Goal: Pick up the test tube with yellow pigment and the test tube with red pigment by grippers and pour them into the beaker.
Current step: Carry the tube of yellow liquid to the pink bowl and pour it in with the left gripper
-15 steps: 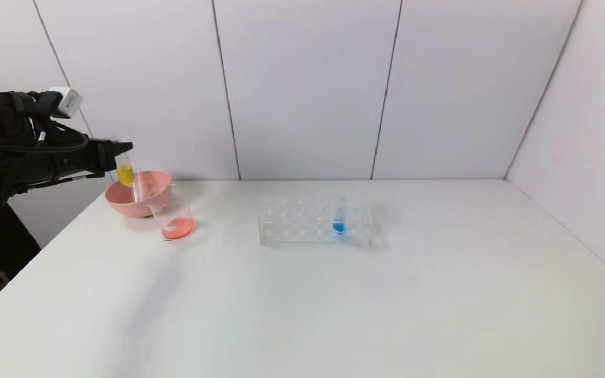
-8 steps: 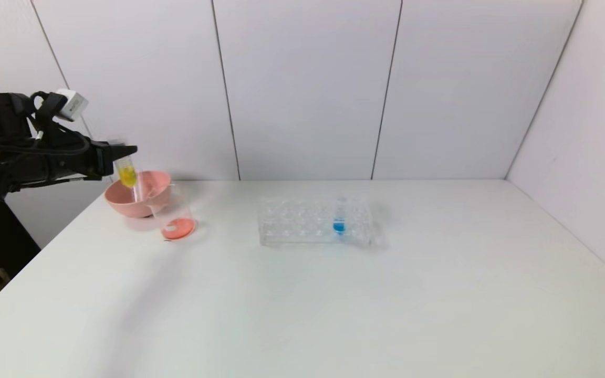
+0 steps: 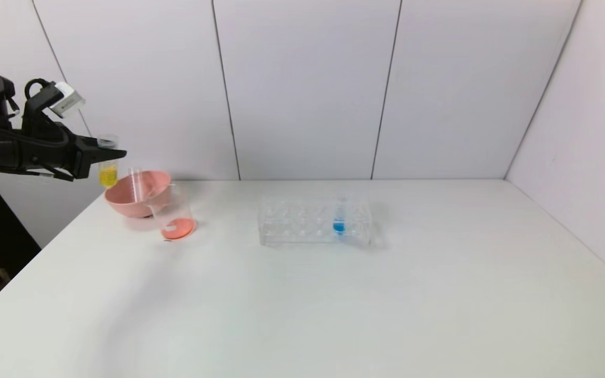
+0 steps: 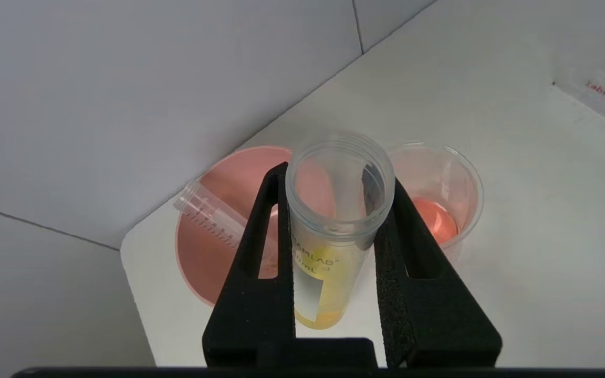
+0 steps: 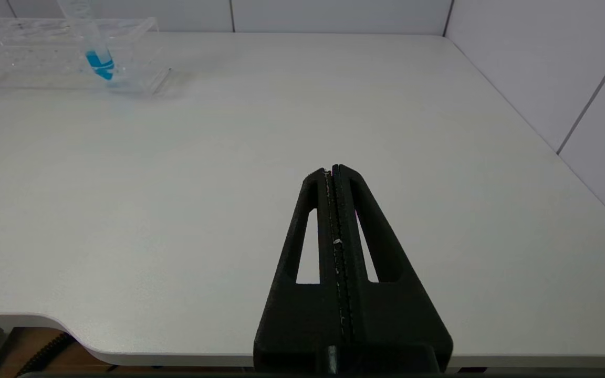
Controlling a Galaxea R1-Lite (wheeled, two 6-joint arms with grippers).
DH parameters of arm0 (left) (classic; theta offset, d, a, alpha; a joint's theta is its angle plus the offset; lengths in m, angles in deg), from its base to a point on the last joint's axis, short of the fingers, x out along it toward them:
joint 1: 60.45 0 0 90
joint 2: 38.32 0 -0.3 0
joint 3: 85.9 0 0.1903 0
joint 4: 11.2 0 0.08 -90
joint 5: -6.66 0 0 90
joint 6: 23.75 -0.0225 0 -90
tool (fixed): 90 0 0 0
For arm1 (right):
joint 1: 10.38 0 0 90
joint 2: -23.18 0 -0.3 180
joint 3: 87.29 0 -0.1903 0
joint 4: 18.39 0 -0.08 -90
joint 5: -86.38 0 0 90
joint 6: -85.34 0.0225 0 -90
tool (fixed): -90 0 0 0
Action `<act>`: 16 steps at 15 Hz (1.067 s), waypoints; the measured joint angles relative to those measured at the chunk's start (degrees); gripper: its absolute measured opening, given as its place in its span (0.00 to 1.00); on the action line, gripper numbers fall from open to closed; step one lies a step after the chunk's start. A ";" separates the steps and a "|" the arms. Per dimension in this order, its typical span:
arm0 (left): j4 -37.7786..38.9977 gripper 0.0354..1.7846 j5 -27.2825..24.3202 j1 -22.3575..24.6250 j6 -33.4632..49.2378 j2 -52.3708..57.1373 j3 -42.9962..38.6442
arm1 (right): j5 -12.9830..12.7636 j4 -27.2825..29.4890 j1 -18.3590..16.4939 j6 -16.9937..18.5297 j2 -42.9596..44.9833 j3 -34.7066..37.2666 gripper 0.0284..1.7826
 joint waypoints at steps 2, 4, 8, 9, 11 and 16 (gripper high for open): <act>-8.90 0.24 -0.29 0.06 -6.92 -0.90 5.38 | 0.05 0.00 0.00 0.00 0.00 0.00 0.05; -18.16 0.24 -0.90 0.35 -13.00 -1.97 9.81 | 0.02 0.00 0.00 0.00 0.00 0.00 0.05; -28.92 0.24 -2.30 2.40 -21.11 -3.61 15.41 | 0.02 0.00 0.00 0.00 0.00 -0.02 0.05; -29.35 0.24 -2.32 2.58 -22.58 -4.19 16.60 | 0.00 0.00 0.00 0.00 0.00 -0.02 0.05; -30.45 0.24 -2.30 2.73 -23.74 -5.35 18.47 | 0.02 -0.02 0.00 0.00 0.00 -0.02 0.05; -35.73 0.24 -2.36 2.71 -32.43 -7.36 21.81 | 0.02 0.00 0.00 0.00 0.00 -0.02 0.05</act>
